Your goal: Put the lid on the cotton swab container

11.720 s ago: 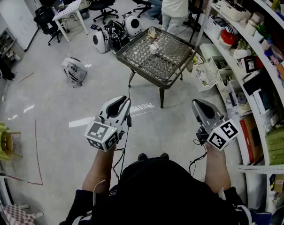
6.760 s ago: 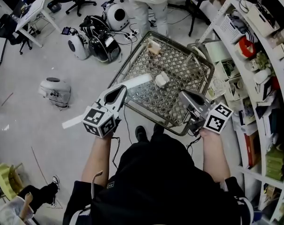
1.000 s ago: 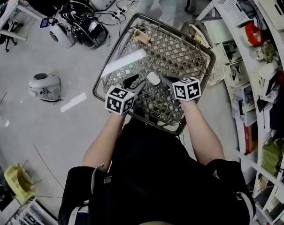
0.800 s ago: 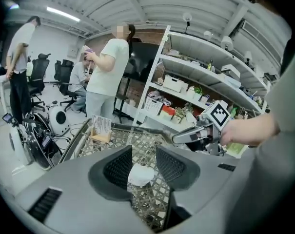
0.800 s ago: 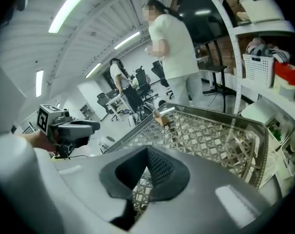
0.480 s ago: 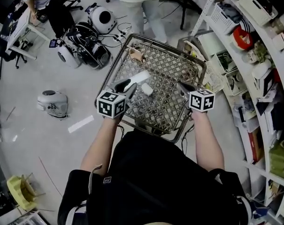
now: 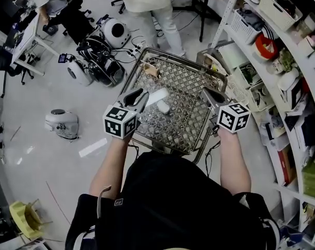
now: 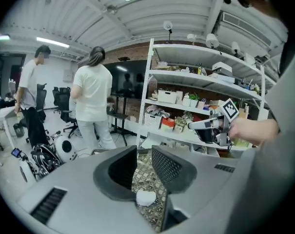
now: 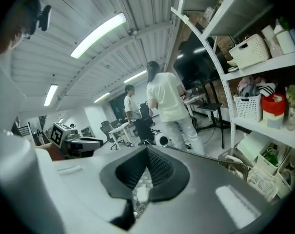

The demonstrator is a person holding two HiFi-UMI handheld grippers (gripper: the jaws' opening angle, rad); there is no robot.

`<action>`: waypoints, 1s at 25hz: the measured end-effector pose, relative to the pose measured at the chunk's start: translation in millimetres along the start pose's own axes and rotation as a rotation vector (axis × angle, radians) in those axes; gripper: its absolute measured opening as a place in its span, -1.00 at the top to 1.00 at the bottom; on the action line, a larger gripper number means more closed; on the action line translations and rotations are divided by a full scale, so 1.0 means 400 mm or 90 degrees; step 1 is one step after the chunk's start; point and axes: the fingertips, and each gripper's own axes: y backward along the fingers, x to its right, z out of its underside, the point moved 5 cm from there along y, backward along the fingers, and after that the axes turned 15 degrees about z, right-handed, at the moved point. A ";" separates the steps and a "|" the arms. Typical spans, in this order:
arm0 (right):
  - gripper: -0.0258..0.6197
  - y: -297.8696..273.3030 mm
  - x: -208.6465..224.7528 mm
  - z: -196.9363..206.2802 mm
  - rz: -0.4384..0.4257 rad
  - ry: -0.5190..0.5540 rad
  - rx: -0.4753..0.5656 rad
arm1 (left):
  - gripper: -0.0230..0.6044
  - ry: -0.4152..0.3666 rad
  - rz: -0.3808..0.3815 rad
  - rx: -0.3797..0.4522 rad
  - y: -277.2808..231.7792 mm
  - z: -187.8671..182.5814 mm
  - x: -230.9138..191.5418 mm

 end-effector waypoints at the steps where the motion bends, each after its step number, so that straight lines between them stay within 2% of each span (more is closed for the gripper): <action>1: 0.89 0.008 -0.010 -0.019 -0.004 0.003 0.014 | 0.62 -0.011 -0.003 0.005 0.008 -0.014 0.002; 9: 0.89 0.072 -0.089 -0.149 -0.046 0.034 0.119 | 0.68 -0.063 0.003 0.078 0.060 -0.137 0.028; 20: 0.89 0.168 -0.191 -0.277 -0.082 0.077 0.241 | 0.75 -0.102 0.005 0.155 0.106 -0.261 0.041; 25: 0.89 0.161 -0.205 -0.283 -0.082 0.086 0.246 | 0.78 -0.109 0.006 0.174 0.112 -0.290 0.049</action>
